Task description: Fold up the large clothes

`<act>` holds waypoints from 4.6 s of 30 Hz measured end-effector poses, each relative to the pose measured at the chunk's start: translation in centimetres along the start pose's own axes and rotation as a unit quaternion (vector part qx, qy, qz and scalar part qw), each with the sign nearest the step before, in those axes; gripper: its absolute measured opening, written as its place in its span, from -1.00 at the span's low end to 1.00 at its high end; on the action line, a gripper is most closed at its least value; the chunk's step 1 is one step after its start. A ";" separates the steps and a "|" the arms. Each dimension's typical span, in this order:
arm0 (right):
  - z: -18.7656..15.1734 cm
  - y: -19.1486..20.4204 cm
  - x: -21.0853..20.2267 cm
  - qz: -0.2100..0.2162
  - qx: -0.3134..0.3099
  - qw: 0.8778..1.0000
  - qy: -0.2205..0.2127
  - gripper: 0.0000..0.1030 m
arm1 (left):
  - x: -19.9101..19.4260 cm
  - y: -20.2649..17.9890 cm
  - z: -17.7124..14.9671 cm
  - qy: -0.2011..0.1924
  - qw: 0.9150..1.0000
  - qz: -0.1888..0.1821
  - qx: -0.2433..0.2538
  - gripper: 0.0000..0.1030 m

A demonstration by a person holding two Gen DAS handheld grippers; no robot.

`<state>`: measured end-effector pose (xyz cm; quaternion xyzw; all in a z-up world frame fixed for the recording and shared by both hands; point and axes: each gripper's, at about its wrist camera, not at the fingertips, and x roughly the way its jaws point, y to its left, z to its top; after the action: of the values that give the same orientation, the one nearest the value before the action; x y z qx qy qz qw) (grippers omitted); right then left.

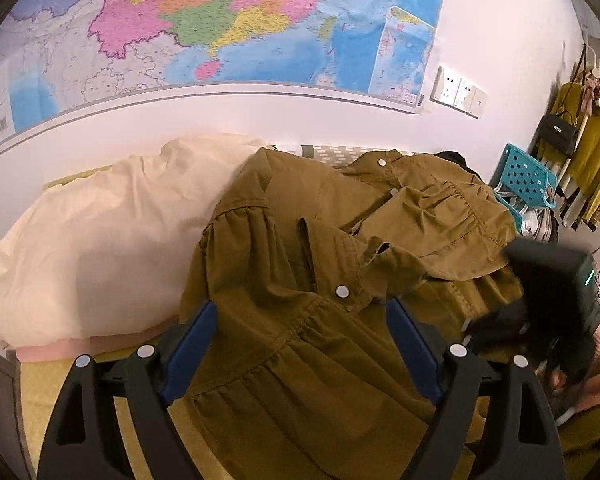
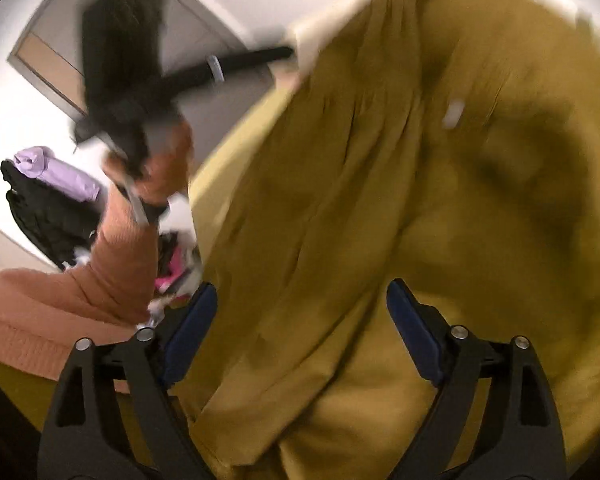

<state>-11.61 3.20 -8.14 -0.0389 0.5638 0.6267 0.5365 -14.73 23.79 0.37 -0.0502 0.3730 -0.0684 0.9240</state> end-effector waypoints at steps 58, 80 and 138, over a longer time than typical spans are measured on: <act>-8.4 -18.3 -27.1 -0.243 0.257 0.908 -0.225 -0.03 | 9.3 -5.4 2.8 -0.007 0.975 0.220 0.026 0.35; 0.2 -16.0 -20.4 -0.325 0.116 0.921 -0.178 -0.12 | 17.2 -8.1 5.6 0.016 0.981 0.182 0.063 0.52; -26.7 -10.7 -24.3 -0.242 0.264 0.885 -0.299 0.22 | 2.8 -3.5 -8.3 0.041 0.997 0.065 -0.033 0.86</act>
<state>-8.58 -34.34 -9.00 0.1586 0.4947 0.2873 0.8047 -18.87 19.54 -7.00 -0.0532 0.4148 0.0022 0.9084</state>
